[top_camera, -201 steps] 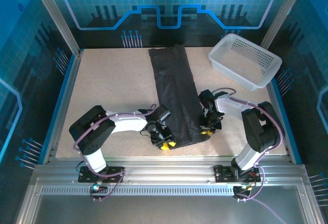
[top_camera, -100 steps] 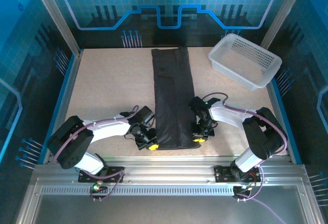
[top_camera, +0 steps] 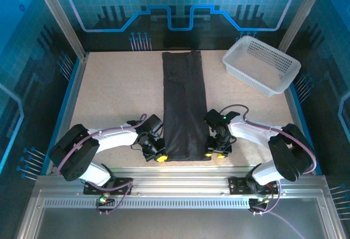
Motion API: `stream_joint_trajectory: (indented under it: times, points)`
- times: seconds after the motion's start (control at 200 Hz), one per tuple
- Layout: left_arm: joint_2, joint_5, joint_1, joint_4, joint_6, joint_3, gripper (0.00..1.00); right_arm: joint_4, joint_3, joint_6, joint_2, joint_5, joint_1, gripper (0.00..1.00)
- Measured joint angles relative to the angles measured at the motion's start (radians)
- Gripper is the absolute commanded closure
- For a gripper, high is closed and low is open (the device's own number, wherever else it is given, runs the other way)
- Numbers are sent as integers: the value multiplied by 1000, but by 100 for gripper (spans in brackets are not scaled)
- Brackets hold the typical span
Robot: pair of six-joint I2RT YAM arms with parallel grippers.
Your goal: Fold and stack the t-shirts
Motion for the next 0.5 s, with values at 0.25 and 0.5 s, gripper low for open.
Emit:
stream_joint_trajectory:
  times: [0.25, 0.5]
  points:
    - [9, 7, 1, -20, 26, 15, 100, 29, 8, 29, 56, -4, 21, 61]
    - [9, 8, 2, -24, 36, 15, 100, -2, 28, 52, -17, 18, 56, 50]
